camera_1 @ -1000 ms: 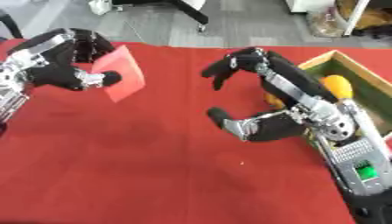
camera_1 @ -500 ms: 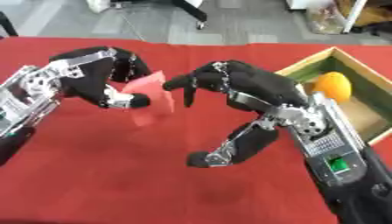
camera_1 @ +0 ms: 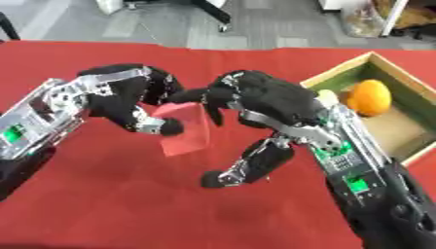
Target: Pick up the objects with one hand, pass them to the other hand, and then place them into the box on the other side of the table.
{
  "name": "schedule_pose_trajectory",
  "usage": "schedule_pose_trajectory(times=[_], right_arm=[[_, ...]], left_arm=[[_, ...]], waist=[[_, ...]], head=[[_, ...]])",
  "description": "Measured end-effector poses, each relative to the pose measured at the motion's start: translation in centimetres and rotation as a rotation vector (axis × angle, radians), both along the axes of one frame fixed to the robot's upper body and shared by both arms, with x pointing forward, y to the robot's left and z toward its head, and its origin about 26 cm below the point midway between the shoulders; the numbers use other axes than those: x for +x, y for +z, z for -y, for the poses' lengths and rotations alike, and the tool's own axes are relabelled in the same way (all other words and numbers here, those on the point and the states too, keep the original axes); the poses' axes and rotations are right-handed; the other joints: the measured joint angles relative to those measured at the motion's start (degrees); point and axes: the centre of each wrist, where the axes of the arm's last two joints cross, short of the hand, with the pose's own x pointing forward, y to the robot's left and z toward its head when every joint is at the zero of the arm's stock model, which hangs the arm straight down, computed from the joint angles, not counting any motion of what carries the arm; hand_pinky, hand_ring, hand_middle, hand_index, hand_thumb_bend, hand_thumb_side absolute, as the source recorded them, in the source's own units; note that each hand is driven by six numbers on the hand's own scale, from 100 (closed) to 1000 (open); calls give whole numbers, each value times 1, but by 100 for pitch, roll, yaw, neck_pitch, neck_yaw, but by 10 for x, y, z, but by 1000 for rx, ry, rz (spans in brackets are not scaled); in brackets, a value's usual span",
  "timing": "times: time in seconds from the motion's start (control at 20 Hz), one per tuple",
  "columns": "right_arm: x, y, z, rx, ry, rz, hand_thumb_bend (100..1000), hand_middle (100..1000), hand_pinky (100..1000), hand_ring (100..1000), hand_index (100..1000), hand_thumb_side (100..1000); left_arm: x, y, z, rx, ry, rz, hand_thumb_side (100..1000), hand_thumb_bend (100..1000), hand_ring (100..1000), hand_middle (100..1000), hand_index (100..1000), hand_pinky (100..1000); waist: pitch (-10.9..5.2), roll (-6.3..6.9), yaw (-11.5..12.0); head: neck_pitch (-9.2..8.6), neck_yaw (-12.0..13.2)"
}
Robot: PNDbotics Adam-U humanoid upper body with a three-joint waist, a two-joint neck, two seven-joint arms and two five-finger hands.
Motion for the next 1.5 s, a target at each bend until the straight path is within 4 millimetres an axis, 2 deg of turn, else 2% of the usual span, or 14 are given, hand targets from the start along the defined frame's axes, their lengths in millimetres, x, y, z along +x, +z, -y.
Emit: schedule_pose_trajectory(times=[0.35,0.5,0.7,0.75,0.85,0.95,1.05,1.15,1.2,1.3,1.5], right_arm=[[1,-4,0,12,-65,62,514,299,609,492,909,381],[3,-6,0,3,-86,80,474,305,610,490,866,364],[3,-11,-1,-8,-97,84,378,312,607,484,674,322],[3,-11,-1,-6,-98,82,378,312,607,484,674,322],[4,-13,-2,0,-98,73,330,321,603,491,560,302],[5,-15,-3,9,-94,49,305,330,600,495,529,289],[6,-17,-3,28,-92,12,244,365,594,512,480,253],[7,-22,-4,59,-92,-45,174,385,584,516,432,196],[8,-24,-4,77,-93,-76,158,385,581,514,413,183],[9,-26,-4,107,-97,-125,149,385,577,512,399,172],[10,-28,-1,160,-114,-189,142,387,576,512,393,163]], left_arm=[[-5,1,2,-25,-25,-34,226,389,461,365,456,656],[-9,2,4,-36,-37,-43,226,385,460,365,455,658],[-12,2,5,-43,-41,-53,226,381,460,366,456,656],[-12,2,5,-43,-40,-54,226,381,460,366,456,656],[-12,3,4,-40,-35,-52,231,384,463,369,459,657],[-12,3,3,-39,-31,-54,234,386,465,373,462,658],[-12,3,3,-39,-28,-55,245,397,474,386,474,662],[-12,3,3,-38,-26,-57,357,538,493,411,507,672],[-12,2,2,-38,-24,-58,443,640,507,425,522,681],[-10,3,1,-44,-18,-53,552,782,542,461,562,703],[-8,12,-8,-77,18,32,640,880,716,616,666,805]], waist=[[0,0,1],[0,0,7],[0,0,14],[0,0,16],[0,0,16],[0,0,17],[0,0,17],[0,0,15],[0,0,14],[0,0,8],[0,0,6]], head=[[5,-1],[6,-2],[6,-3],[6,-3],[6,-3],[6,-3],[6,-3],[7,-3],[7,-3],[8,-2],[11,-3]])
